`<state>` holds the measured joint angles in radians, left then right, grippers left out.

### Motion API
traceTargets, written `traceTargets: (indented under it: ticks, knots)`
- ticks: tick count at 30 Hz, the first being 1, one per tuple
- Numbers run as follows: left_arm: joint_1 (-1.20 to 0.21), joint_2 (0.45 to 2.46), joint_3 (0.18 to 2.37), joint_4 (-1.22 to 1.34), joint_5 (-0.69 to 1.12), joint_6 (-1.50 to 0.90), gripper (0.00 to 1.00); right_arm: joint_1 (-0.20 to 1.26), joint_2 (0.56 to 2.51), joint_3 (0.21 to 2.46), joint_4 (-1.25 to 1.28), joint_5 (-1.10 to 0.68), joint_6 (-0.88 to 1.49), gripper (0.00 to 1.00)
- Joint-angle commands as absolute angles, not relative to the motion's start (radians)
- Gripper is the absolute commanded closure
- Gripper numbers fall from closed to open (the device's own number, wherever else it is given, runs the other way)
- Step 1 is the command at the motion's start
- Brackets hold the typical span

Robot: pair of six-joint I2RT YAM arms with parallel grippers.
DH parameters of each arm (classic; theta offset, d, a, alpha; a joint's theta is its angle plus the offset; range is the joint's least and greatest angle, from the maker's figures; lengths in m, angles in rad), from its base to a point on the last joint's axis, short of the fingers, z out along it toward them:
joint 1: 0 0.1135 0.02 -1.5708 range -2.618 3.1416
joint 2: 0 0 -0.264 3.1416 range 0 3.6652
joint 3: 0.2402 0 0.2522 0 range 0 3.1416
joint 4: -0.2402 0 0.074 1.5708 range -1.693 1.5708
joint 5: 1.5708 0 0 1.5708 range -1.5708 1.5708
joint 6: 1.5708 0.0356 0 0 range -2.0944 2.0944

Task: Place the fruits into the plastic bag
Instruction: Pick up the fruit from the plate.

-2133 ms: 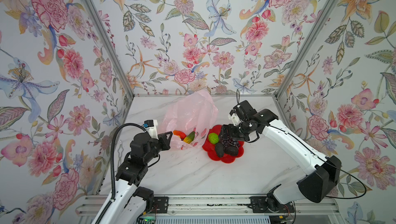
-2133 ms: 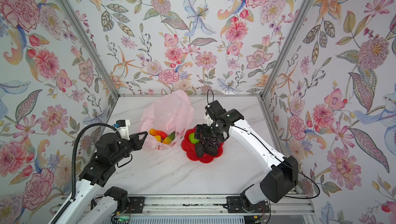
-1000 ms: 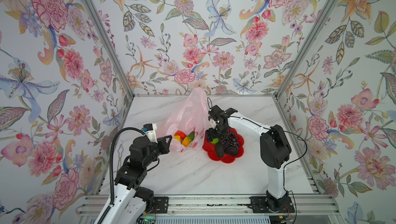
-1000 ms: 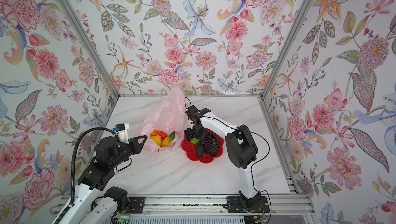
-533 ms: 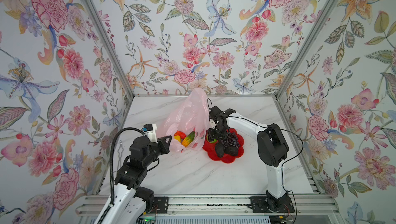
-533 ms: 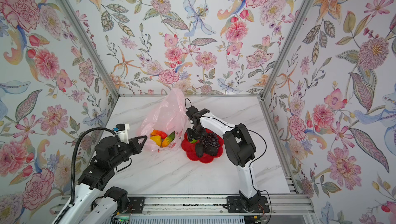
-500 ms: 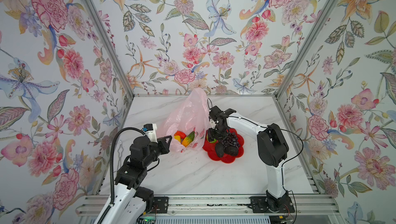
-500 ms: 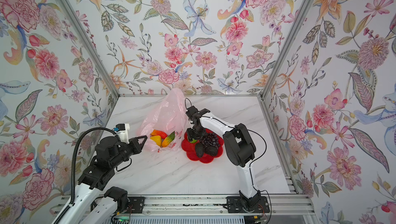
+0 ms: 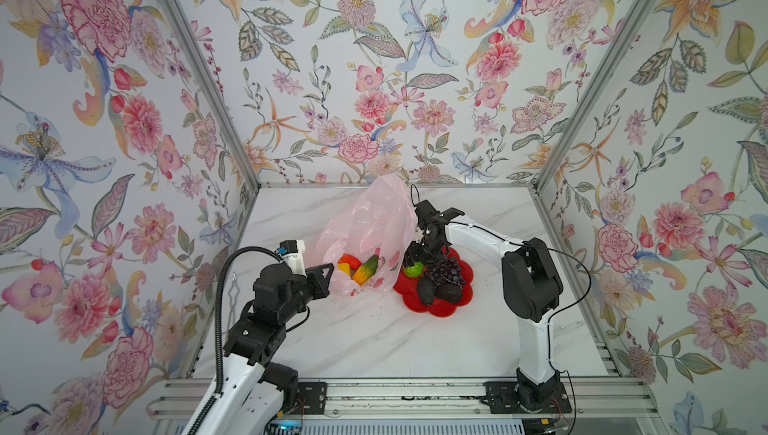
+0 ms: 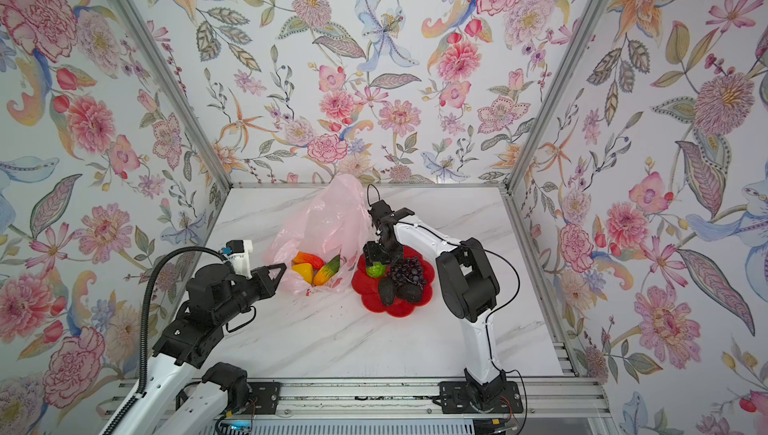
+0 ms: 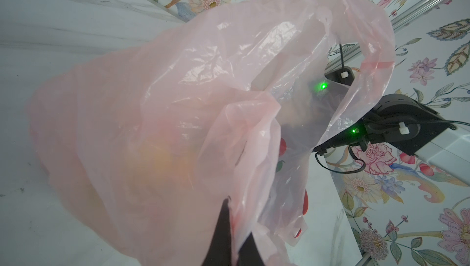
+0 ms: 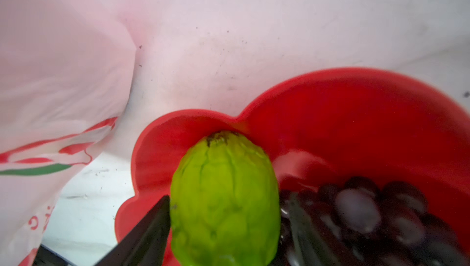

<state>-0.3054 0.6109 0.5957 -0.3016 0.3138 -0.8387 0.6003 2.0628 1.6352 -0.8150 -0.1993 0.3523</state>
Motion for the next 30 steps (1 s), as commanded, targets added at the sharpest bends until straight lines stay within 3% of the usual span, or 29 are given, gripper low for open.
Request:
traceTargets:
  ticks: [1,12,21,30]
  knots:
    - [-0.295,0.614,0.601,-0.290,0.321,-0.846,1.00,0.603,2.091,1.641,-0.801,-0.222,0.373,0.28]
    - [-0.296,0.616,0.591,-0.272,0.319,-0.857,1.00,0.598,2.056,1.631,-0.799,-0.227,0.383,0.45]
    - [-0.295,0.633,0.592,-0.246,0.319,-0.856,1.00,0.548,1.858,1.515,-0.771,-0.259,0.463,0.46]
    - [-0.296,0.682,0.592,-0.187,0.349,-0.853,1.00,0.401,1.581,1.295,-0.687,-0.356,0.589,0.46]
